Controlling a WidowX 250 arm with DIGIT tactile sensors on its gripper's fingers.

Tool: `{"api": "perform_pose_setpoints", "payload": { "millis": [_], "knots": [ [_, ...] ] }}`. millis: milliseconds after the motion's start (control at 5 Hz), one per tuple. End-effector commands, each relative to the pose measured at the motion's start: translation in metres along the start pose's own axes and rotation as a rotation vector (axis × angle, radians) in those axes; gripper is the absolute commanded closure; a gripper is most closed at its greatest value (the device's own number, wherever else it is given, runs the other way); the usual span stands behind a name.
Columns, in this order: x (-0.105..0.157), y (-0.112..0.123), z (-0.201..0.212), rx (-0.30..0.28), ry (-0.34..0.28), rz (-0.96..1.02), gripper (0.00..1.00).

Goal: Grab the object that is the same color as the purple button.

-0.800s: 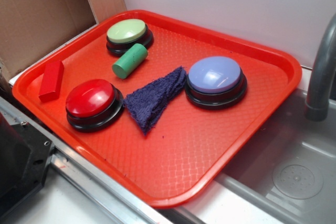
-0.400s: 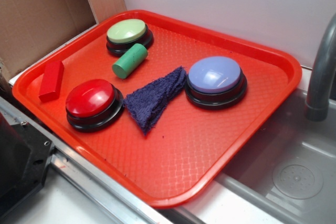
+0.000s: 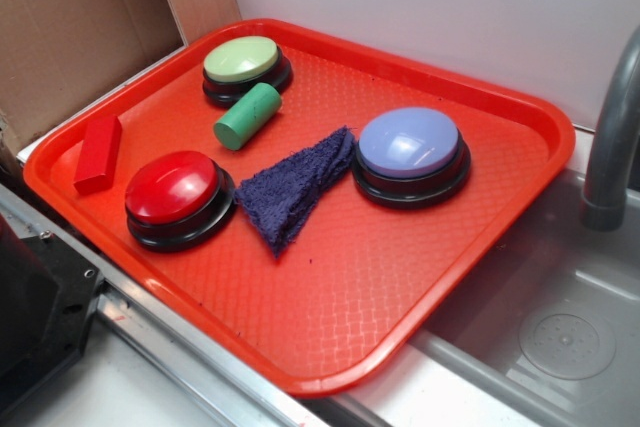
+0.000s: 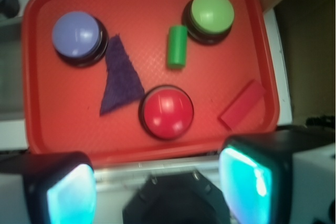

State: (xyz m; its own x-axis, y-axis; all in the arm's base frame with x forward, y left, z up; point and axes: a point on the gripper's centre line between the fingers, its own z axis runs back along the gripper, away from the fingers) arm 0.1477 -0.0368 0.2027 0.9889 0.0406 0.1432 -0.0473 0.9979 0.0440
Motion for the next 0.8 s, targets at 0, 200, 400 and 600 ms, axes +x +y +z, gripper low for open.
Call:
{"api": "perform_pose_setpoints", "payload": {
  "millis": [0, 200, 400, 600],
  "knots": [
    [0.029, -0.023, -0.046, -0.128, -0.111, -0.141, 0.0],
    [0.046, -0.025, -0.079, -0.092, -0.119, -0.1, 0.0],
    [0.057, -0.03, -0.11, -0.064, -0.09, -0.082, 0.0],
    [0.061, -0.035, -0.133, -0.04, -0.074, -0.131, 0.0]
  ]
}}
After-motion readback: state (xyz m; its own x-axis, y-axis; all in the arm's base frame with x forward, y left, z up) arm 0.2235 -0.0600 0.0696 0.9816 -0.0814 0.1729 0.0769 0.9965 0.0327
